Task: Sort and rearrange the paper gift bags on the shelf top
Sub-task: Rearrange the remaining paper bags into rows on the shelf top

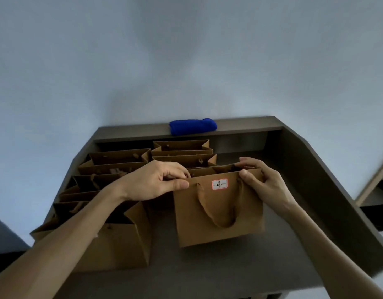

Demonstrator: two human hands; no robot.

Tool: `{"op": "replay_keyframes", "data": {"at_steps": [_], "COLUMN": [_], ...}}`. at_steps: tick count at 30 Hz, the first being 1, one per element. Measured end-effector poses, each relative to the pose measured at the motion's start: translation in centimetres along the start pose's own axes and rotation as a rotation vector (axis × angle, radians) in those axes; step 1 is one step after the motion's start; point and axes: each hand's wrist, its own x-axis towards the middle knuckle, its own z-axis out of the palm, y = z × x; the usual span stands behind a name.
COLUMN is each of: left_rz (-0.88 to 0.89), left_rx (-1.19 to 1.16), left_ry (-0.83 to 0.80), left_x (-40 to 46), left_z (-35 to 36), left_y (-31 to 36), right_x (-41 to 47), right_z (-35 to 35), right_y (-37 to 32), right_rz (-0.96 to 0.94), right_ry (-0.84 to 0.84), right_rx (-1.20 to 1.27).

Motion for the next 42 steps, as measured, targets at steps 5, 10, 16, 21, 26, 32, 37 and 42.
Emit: {"op": "replay_keyframes", "data": {"at_steps": [5, 10, 16, 21, 26, 32, 37, 42], "left_rz": [-0.033, -0.068, -0.086, -0.058, 0.051, -0.067, -0.298, -0.505], "left_rx": [0.130, 0.305, 0.315, 0.258, 0.094, -0.216, -0.304, -0.310], "left_ry": [0.038, 0.002, 0.011, 0.194, 0.651, 0.905, 0.905, 0.847], "left_x": [-2.7, -3.8, -4.4, -5.9, -10.5, -16.8, -19.1, -19.7], "left_z": [-1.1, -0.5, -0.1, 0.2, 1.6, 6.9, 12.3, 14.8], "left_y": [-1.9, -3.4, -3.8, -3.2, -2.7, -3.6, -7.5, -9.9], "right_x": [0.1, -0.6, -1.1, -1.3, -2.7, -5.2, -6.6, -7.2], "right_z": [2.8, 5.4, 6.8, 6.7, 7.4, 11.0, 15.4, 19.6], "right_y": [0.0, 1.2, 1.5, 0.7, -2.1, -2.3, -0.1, 1.9], "right_rz": [-0.161, -0.245, -0.228, -0.235, -0.522, -0.635, -0.488, -0.371], "right_ry": [-0.038, -0.058, -0.049, 0.028, 0.226, 0.005, -0.319, -0.628], "right_rx": [-0.057, -0.079, -0.093, -0.173, -0.321, -0.173, -0.254, -0.378]}}
